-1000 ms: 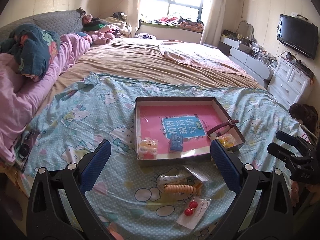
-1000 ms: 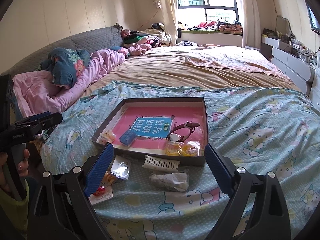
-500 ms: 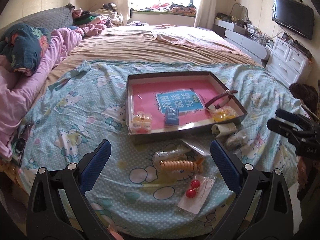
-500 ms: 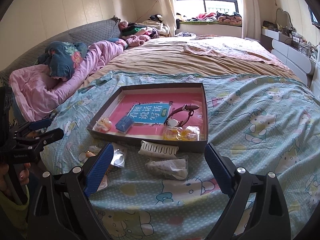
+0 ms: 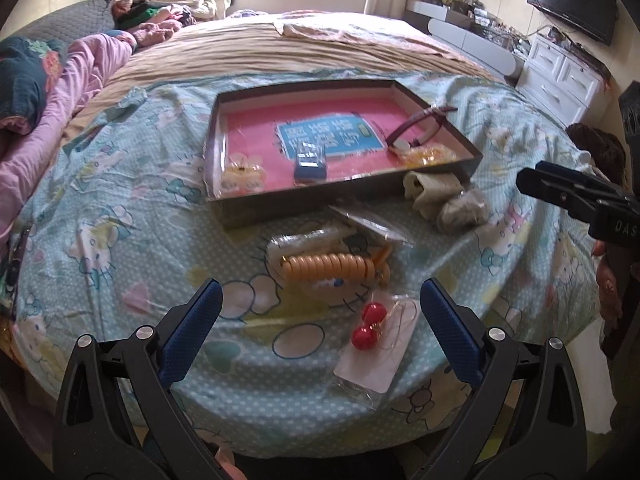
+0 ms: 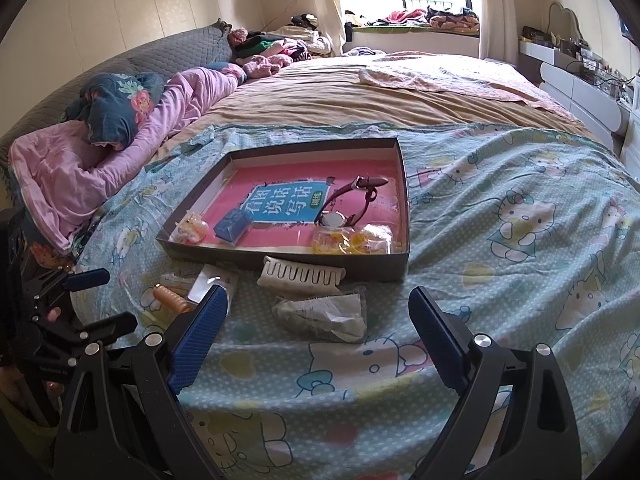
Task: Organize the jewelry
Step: 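Grasp the red ball earring packet with the left tool while the right grasps the clear plastic bag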
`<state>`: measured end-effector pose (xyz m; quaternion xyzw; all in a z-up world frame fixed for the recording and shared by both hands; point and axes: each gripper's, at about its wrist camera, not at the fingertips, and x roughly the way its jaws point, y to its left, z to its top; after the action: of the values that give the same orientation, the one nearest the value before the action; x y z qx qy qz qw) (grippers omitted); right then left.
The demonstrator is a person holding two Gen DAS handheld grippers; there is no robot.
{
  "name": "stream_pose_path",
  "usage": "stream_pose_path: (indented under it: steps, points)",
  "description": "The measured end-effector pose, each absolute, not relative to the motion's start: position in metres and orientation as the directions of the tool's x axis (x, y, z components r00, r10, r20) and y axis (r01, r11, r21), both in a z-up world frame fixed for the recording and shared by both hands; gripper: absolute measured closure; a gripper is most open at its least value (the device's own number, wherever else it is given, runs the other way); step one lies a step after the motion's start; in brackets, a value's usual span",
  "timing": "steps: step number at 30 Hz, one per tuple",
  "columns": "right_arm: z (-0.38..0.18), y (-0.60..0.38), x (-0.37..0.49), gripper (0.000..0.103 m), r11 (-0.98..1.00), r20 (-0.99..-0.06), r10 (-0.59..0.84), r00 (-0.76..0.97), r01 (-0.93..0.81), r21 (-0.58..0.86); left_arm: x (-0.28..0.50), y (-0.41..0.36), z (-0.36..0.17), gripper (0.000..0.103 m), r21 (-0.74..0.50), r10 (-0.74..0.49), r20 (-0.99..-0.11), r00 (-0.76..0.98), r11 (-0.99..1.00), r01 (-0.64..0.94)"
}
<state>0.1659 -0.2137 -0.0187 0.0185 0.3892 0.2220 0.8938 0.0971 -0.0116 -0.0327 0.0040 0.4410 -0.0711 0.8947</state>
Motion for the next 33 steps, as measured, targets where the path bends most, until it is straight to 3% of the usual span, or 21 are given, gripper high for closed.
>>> stream_pose_path:
  steps: [12, 25, 31, 33]
  points:
    - [-0.057, -0.206, 0.182, 0.012, 0.914, -0.750, 0.372, 0.547, -0.360, 0.190, 0.099, -0.027, -0.060, 0.028, -0.078, -0.169, -0.835, 0.524, 0.979, 0.190]
    - [-0.088, -0.186, 0.200, 0.012, 0.914, -0.792, 0.340, 0.508, -0.377, 0.150, 0.105, -0.033, -0.084, 0.030, -0.120, -0.203, -0.864, 0.460, 0.971, 0.205]
    - [-0.097, -0.177, 0.206, 0.012, 0.913, -0.798, 0.334, 0.501, -0.382, 0.142, 0.105, -0.041, -0.085, 0.040, -0.093, -0.190, -0.864, 0.466, 0.971, 0.222]
    - [-0.099, -0.174, 0.206, 0.012, 0.913, -0.799, 0.328, 0.504, -0.385, 0.132, 0.105, -0.043, -0.085, 0.049, -0.092, -0.192, -0.863, 0.467, 0.969, 0.229]
